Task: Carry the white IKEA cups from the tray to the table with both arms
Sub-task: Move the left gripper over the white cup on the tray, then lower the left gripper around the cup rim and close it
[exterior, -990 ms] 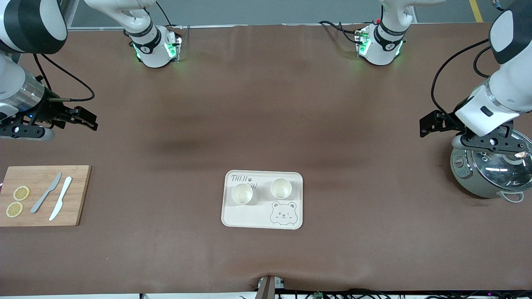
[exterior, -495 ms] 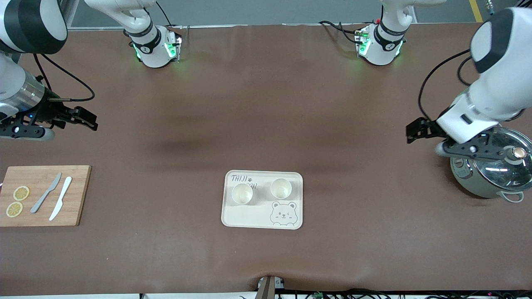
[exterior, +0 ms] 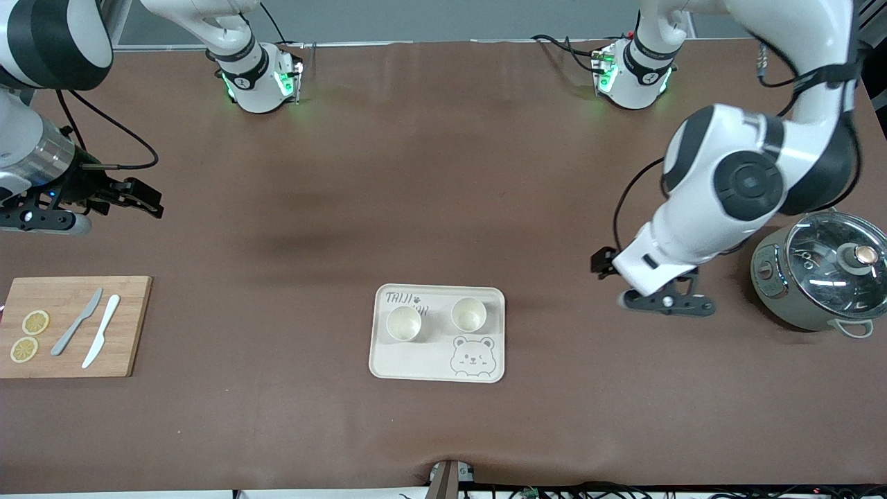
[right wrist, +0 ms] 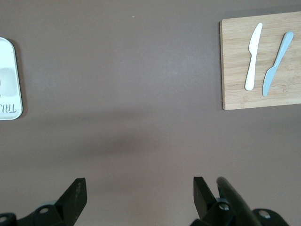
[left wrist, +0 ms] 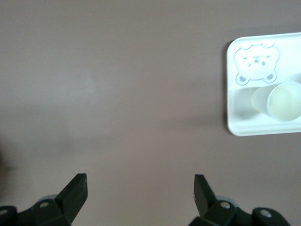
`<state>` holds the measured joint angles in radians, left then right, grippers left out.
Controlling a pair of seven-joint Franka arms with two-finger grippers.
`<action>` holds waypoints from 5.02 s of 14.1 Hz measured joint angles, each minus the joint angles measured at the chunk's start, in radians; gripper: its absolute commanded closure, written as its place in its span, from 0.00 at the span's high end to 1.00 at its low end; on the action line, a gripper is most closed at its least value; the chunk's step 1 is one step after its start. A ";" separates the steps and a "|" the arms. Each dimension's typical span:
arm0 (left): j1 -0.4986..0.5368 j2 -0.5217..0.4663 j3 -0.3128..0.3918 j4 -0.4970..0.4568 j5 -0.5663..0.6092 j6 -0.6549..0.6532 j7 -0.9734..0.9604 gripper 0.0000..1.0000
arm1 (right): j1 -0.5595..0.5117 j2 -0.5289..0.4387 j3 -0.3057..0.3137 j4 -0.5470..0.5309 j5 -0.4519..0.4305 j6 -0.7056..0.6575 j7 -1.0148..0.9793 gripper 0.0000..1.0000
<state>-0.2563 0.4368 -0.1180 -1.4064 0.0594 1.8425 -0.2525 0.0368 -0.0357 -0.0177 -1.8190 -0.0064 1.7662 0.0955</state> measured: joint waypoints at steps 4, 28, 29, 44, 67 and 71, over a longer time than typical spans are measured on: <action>-0.053 0.081 0.001 0.033 0.002 0.087 -0.090 1.00 | 0.000 0.000 0.000 0.000 0.000 0.000 0.000 1.00; -0.327 0.398 0.120 0.175 0.003 0.341 -0.327 1.00 | 0.000 0.000 0.000 -0.004 0.000 0.024 0.000 1.00; -0.328 0.404 0.120 0.175 0.003 0.351 -0.333 1.00 | 0.000 0.000 0.000 -0.005 -0.001 0.025 0.000 1.00; -0.367 0.460 0.124 0.175 0.003 0.448 -0.392 1.00 | 0.000 0.000 0.000 -0.005 -0.001 0.027 -0.002 1.00; -0.359 0.490 0.133 0.175 0.003 0.491 -0.392 0.00 | 0.000 0.000 0.001 0.006 -0.001 0.002 -0.002 1.00; -0.361 0.490 0.133 0.176 0.003 0.493 -0.400 0.00 | 0.000 0.000 0.000 0.006 -0.001 0.003 -0.002 1.00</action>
<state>-0.6169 0.9271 0.0148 -1.2308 0.0623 2.3351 -0.6522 0.0368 -0.0355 -0.0174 -1.8131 -0.0074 1.7690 0.0939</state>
